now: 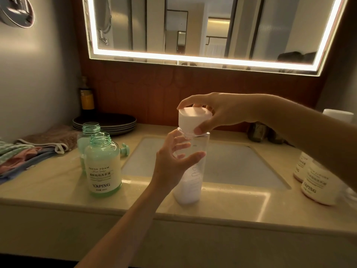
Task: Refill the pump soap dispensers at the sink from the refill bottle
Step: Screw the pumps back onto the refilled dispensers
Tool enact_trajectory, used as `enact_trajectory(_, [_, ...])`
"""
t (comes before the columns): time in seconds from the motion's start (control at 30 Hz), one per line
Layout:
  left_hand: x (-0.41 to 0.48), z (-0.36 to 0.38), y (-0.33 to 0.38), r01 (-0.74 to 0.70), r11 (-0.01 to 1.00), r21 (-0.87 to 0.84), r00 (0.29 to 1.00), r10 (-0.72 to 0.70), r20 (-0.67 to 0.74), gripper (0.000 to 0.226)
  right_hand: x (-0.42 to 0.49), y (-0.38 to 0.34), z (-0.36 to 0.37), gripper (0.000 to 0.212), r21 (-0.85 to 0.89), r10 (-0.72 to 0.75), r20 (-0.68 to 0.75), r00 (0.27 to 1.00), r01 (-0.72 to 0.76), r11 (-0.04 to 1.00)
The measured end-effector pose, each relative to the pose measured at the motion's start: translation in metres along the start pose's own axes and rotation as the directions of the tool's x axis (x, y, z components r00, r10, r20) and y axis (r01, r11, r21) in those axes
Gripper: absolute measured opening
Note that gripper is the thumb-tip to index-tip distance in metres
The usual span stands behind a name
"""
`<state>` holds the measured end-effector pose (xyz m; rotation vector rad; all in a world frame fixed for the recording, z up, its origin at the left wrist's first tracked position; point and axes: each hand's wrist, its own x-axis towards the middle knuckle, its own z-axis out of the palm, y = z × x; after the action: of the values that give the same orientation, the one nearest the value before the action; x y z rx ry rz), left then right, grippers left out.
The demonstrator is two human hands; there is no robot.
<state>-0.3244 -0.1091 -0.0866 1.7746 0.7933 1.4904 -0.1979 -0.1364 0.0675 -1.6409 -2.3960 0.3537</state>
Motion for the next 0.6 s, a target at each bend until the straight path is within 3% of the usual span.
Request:
enact_trajectory(0.1, [0.0,0.0,-0.001,-0.002,1.0,0.003,1.0,0.002,-0.008,0.071,-0.004,-0.001,-0.006,0.055,0.102,0.003,0.078,0.997,-0.011,0.995])
enact_trajectory(0.17, [0.0,0.0,0.0,0.002,1.0,-0.001,1.0,-0.002,-0.007,0.07,-0.005,-0.006,-0.006,0.057,0.055,0.027,0.087,0.996,-0.031,0.998])
enact_trajectory(0.27, [0.0,0.0,0.0,0.003,1.0,-0.003,1.0,-0.003,-0.006,0.071,0.0,-0.013,0.003,0.072,-0.183,0.085,-0.054,0.995,-0.093,0.979])
enact_trajectory(0.37, [0.0,0.0,-0.001,-0.001,1.0,0.0,1.0,0.001,-0.007,0.073,0.003,-0.018,0.01,0.069,-0.254,0.068,-0.184,0.98,-0.115,0.96])
enact_trajectory(0.5, [-0.001,-0.001,0.001,0.001,1.0,-0.022,1.0,-0.001,0.01,0.071,0.005,-0.015,0.007,0.049,-0.058,0.081,-0.183,0.98,-0.093,0.994])
enact_trajectory(0.6, [-0.001,-0.001,0.001,0.004,1.0,-0.02,1.0,-0.003,0.008,0.07,0.002,-0.013,0.003,0.048,0.112,0.073,-0.103,0.992,-0.061,0.992])
